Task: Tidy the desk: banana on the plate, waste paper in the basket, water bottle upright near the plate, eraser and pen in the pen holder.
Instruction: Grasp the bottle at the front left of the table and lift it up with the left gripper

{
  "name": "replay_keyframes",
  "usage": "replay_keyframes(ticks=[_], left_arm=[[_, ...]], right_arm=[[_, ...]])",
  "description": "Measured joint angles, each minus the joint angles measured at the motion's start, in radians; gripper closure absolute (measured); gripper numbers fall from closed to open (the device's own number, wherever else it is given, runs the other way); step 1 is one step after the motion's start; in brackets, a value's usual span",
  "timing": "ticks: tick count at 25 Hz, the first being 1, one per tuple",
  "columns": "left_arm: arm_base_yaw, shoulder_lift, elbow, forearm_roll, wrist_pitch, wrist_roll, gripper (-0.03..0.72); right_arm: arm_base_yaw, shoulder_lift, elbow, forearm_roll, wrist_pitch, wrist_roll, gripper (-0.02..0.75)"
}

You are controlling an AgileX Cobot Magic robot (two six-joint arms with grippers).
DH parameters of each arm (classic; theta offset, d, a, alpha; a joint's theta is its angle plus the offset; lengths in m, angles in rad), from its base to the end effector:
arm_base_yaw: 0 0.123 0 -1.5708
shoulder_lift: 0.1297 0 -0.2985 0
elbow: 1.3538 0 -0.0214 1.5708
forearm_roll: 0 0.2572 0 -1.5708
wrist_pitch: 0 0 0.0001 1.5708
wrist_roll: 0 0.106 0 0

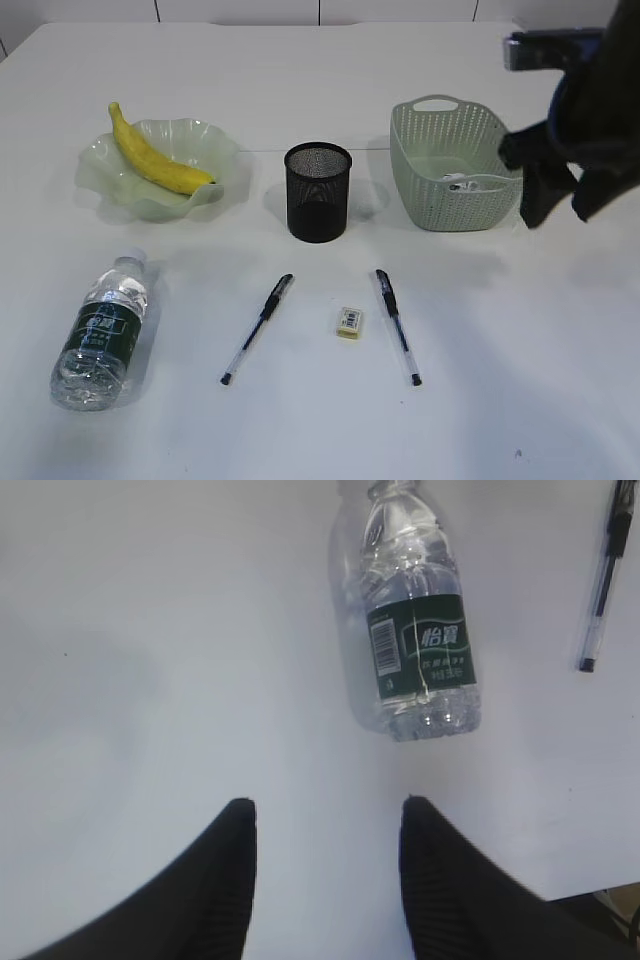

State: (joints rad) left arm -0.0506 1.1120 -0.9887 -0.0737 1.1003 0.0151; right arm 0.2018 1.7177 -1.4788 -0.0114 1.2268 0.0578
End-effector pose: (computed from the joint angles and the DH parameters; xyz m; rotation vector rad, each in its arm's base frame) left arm 0.2053 -0.0174 0.3217 0.0633 2.7058 -0.1095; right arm 0.3521 0.0709 0.2884 -0.2163 2.9414 0.0206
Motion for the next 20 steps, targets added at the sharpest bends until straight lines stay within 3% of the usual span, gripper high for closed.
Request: replay_keyframes(ticks=[7,11,13,20], left_arm=[[0.000,0.010,0.001,-0.068,-0.058,0.000,0.341],[0.000,0.089,0.001,-0.174,-0.147,0.000,0.155],[-0.010,0.130,0.001,-0.188,-0.195,0.000,0.108],[-0.124,0.290,0.001,-0.132,-0.301,-0.015,0.124]], right_arm=[[0.000,-0.218,0.295,0.000,0.000,-0.011,0.328],[0.000,-0.292,0.349,0.000,0.000,-0.013,0.328],[0.000,-0.312,0.353,0.000,0.000,-0.013,0.328],[0.000,-0.328,0.353,0.000,0.000,-0.011,0.328]])
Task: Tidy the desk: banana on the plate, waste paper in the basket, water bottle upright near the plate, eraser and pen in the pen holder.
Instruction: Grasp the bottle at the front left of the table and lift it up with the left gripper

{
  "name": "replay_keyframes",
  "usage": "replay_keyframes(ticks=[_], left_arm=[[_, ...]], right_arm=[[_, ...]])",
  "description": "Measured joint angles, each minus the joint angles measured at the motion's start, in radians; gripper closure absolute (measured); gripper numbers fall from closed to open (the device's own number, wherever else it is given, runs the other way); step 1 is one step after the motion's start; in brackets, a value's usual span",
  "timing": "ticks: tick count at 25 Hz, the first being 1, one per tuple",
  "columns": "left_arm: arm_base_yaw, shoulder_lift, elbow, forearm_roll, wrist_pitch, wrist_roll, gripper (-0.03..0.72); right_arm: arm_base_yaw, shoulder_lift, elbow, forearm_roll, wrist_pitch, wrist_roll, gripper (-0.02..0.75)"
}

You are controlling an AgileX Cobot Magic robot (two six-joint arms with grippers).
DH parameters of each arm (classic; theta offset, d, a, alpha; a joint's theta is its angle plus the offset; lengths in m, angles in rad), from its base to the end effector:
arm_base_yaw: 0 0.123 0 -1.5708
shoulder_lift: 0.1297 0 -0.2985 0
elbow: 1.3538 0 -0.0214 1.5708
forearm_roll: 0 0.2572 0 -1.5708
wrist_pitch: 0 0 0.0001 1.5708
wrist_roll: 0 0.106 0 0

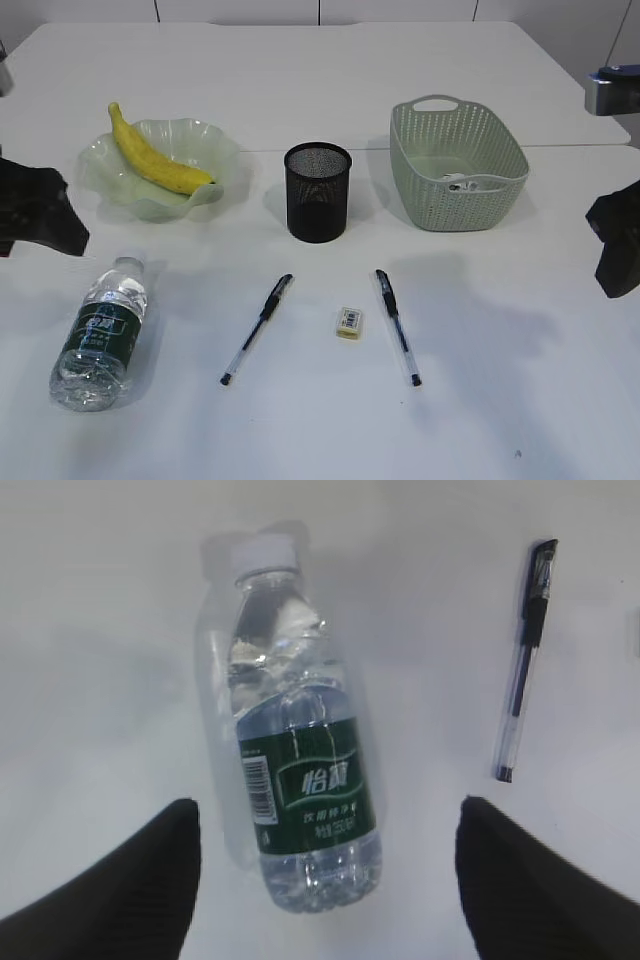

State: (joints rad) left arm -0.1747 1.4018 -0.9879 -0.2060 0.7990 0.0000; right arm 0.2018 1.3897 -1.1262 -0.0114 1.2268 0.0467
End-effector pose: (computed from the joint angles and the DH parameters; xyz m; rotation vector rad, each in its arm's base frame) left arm 0.2778 -0.0648 0.2648 0.0866 2.6986 -0.2960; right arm 0.2542 0.0508 0.2926 -0.2347 2.9644 0.0147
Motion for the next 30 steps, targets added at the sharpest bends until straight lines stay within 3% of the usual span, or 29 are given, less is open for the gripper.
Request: replay_keyframes(ticks=[13,23,30], left_arm=[[-0.027,0.235,0.000,0.043,-0.100,-0.132,0.126],[-0.091,0.327,-0.032,0.058,-0.214,-0.239,0.126],[-0.091,0.333,-0.034,0.227,-0.219,-0.379,0.126]], right_arm=[[0.000,0.000,0.000,0.000,-0.003,0.027,0.328],[0.000,0.000,0.000,0.000,-0.003,0.036,0.328],[0.000,0.000,0.002,0.000,-0.003,0.042,0.328]])
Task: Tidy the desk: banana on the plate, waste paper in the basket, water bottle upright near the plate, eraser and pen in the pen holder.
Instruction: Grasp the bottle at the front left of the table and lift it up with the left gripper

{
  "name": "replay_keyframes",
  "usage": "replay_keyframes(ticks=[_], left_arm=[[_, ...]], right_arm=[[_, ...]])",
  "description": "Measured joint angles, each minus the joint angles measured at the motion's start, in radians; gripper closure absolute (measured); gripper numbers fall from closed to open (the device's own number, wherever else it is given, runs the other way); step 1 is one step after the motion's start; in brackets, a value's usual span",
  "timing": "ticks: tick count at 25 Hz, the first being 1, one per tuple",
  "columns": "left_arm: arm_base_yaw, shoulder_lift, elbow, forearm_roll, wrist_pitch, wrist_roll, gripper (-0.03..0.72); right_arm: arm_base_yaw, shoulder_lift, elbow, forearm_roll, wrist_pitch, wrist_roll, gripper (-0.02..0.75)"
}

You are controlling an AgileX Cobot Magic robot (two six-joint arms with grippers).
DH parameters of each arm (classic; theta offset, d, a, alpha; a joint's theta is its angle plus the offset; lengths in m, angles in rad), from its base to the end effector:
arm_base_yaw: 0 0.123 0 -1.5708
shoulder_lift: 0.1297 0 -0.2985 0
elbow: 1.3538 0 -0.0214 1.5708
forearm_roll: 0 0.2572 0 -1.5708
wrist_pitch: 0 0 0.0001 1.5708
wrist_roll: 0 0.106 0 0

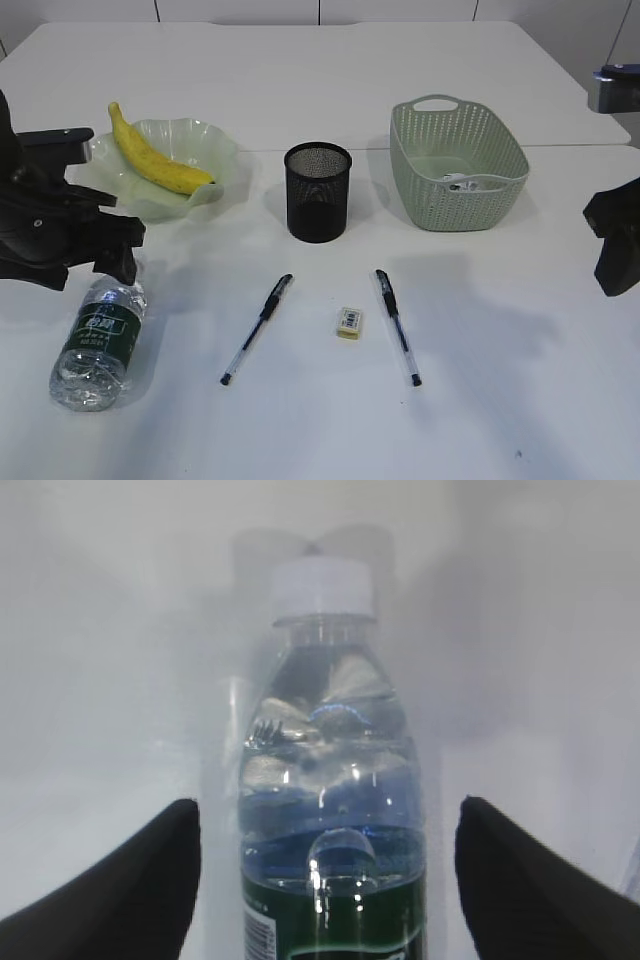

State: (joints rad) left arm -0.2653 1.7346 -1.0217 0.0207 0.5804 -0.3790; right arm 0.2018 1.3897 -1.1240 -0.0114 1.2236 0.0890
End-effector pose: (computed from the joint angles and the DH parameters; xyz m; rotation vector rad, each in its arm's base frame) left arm 0.3334 -0.0893 0.1764 -0.1372 2.7841 -0.1436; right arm 0.2543 0.0509 0.2920 -0.1720 2.9679 0.0202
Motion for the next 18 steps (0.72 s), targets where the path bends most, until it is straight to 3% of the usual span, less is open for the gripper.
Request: replay_keyframes(ticks=[6,18], left_arm=[[0.000,0.021,-0.002,0.013,0.006,-0.037,0.127],[0.000,0.105,-0.007,-0.069,-0.005,-0.047,0.127]], right_arm=[[0.000,0.000,0.000,0.000,0.000,0.000,0.328],[0.000,0.000,0.000,0.000,0.000,0.000,0.328]])
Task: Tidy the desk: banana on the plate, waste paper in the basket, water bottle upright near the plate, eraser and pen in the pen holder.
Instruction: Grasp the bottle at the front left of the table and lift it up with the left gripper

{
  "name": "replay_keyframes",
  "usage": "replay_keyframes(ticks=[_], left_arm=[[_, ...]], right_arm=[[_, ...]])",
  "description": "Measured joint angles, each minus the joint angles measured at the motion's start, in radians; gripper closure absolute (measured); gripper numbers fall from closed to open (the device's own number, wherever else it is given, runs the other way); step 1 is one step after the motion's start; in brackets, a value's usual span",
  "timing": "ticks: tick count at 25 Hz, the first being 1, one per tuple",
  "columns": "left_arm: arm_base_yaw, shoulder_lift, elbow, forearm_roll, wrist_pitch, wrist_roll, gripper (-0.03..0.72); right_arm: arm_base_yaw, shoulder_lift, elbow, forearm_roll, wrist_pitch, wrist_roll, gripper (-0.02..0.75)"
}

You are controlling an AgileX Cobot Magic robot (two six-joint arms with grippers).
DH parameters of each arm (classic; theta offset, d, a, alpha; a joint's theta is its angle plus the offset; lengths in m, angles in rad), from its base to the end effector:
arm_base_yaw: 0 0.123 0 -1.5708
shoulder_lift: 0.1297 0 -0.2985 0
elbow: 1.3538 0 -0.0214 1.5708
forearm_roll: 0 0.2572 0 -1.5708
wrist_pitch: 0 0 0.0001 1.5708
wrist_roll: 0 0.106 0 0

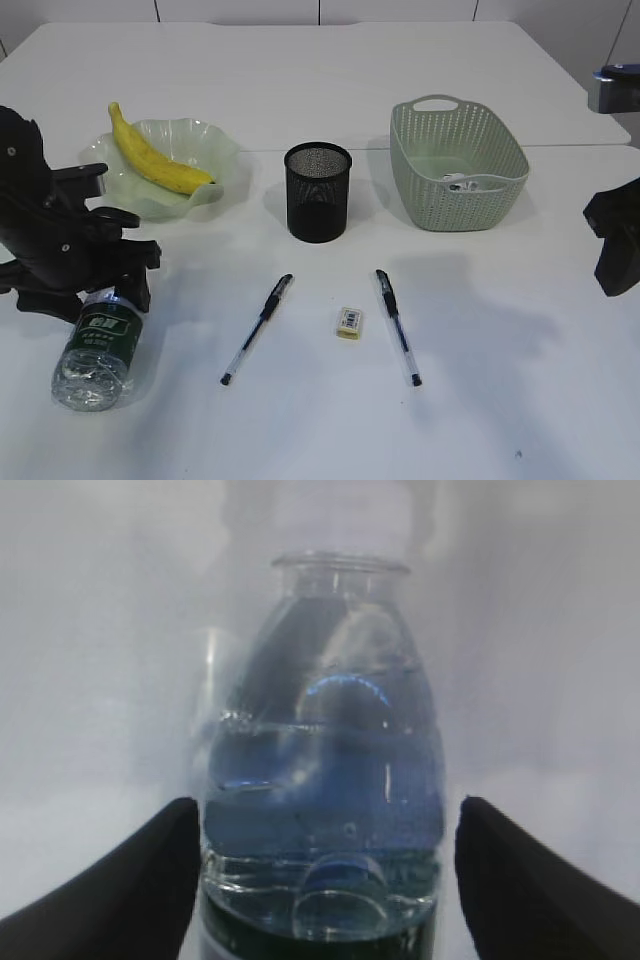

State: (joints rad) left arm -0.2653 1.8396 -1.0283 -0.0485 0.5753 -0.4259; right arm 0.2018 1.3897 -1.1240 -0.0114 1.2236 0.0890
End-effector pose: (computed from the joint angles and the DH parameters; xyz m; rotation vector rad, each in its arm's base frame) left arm 0.3380 -0.0948 0.1417 -0.2854 2.8776 -0.1772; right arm 0.2543 0.0509 0.2920 -0.1720 2.9679 0.0202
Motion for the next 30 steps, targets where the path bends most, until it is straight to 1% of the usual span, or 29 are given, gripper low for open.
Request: replay_keyframes(ticks=[10,14,18,21,26,30], left_arm=[[0.000,0.037,-0.017,-0.009,-0.021,0.000,0.134],[0.000,0.037,-0.017,-0.009,-0.034,0.000,0.184],[0.000,0.037,-0.017,-0.009,-0.038,0.000,0.266],[0.000,0.037,-0.017,-0.009,-0.038,0.000,0.312],[0.000,0.037,-0.017,0.011,-0.040,0.000,0.323],[0.000,0.037,-0.017,0.003,-0.040,0.000,0.323]], right_arm=[[0.000,0.000,0.000,0.000,0.000,0.000,0.328],[0.000,0.000,0.000,-0.006,0.000,0.000,0.328],[0.000,0.000,0.000,-0.021,0.000,0.000,0.328],[0.000,0.000,0.000,-0.021,0.000,0.000,0.328],[0.000,0.000,0.000,-0.023,0.000,0.000,0.328],[0.000,0.000,0.000,-0.023,0.000,0.000,0.328]])
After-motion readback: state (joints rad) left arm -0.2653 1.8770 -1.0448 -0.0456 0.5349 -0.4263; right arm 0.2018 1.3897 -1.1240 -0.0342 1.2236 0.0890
